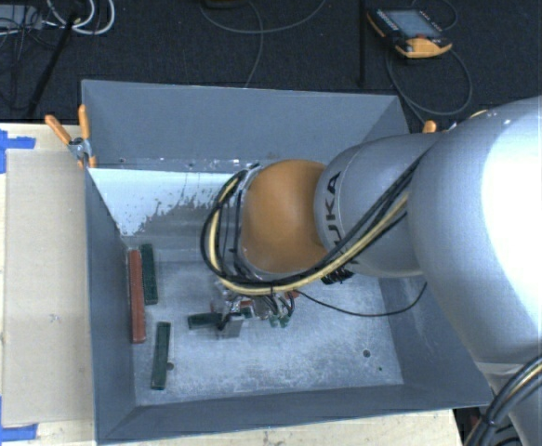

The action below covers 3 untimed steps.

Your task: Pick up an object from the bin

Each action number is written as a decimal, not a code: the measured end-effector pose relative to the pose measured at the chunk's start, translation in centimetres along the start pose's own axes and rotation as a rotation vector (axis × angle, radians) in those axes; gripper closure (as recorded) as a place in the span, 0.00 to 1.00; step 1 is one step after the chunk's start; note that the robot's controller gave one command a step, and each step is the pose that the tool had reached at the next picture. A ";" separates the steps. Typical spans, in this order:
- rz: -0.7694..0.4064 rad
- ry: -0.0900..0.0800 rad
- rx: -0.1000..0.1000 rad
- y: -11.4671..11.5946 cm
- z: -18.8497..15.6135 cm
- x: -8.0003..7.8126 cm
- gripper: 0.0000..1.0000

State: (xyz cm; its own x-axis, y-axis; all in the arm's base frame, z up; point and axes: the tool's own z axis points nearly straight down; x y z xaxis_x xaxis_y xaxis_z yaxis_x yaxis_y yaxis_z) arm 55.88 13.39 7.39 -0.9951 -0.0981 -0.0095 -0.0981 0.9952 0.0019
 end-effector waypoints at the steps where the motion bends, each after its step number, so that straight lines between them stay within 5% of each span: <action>1: -0.179 0.003 0.001 -0.2 -11.4 1.5 1.00; 2: -0.176 0.009 0.001 -0.3 -11.0 1.7 0.00; 3: -0.056 0.015 0.002 -2.8 0.7 -1.8 0.00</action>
Offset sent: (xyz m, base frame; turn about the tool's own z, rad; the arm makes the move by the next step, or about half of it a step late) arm -0.0176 -0.0048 0.1105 -0.1789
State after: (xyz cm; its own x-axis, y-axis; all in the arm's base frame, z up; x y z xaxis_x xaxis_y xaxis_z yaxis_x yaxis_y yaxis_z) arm 57.98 10.79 6.73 -0.9881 -0.1536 0.0058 -0.1536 0.9881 -0.0004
